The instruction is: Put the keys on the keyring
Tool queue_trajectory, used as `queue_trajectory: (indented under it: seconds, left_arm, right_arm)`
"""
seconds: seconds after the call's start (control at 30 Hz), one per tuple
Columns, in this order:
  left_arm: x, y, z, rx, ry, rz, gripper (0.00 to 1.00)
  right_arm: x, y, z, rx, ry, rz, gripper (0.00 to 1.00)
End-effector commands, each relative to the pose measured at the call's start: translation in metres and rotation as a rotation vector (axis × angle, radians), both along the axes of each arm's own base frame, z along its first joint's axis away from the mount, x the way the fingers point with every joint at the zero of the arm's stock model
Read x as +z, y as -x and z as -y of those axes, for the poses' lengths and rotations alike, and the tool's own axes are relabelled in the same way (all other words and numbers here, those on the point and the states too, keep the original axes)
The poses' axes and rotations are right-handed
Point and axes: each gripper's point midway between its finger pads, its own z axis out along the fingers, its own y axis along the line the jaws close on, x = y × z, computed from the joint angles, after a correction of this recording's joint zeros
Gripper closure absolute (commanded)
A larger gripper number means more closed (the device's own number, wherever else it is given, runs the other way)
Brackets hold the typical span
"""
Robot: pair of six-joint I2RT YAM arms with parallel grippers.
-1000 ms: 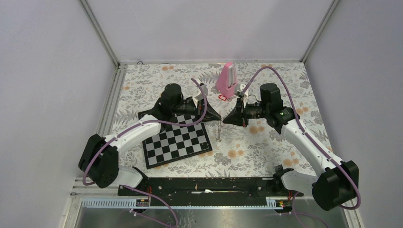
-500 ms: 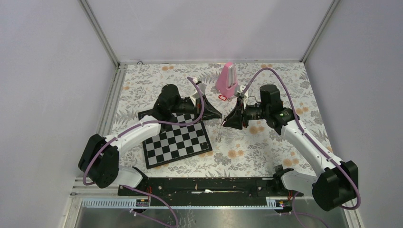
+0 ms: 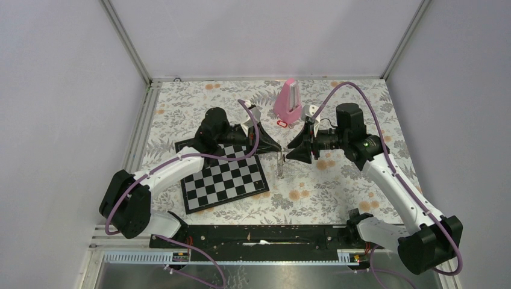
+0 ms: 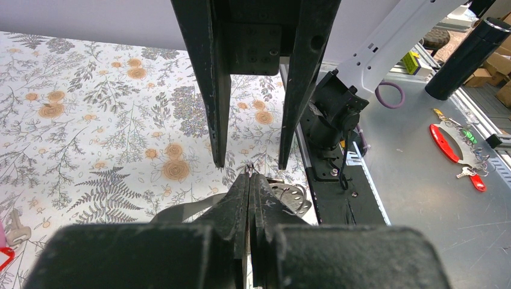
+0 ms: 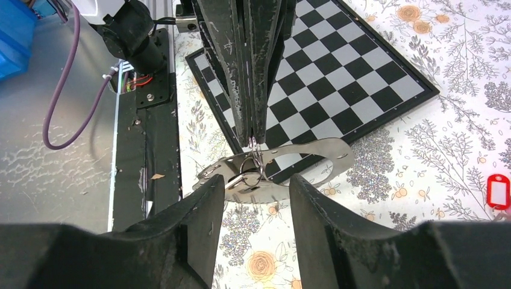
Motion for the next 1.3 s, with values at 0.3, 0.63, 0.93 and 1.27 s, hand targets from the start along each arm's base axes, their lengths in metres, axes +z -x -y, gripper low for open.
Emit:
queue_trajectory:
  seconds: [0.3,0.63,0.93,1.27]
  left_arm:
    - [0.024,0.014,-0.005,-0.054,0.084,0.05,1.0]
    - [0.023,0.012,-0.004,-0.051,0.089,0.03,1.0]
    - [0.025,0.011,-0.003,-0.044,0.096,0.024,1.0]
    - [0.022,0.01,-0.002,-0.041,0.092,0.017,1.0]
  right_arm:
    - [0.017,-0.007,-0.007,0.028,-0.055,0.015,0.54]
    - [0.013,-0.003,-0.011,0.058,-0.08,-0.012,0.6]
    - [0.01,0.0,-0.012,0.071,-0.09,-0.019,0.67]
    - [0.013,0.001,-0.013,0.078,-0.103,-0.032,0.69]
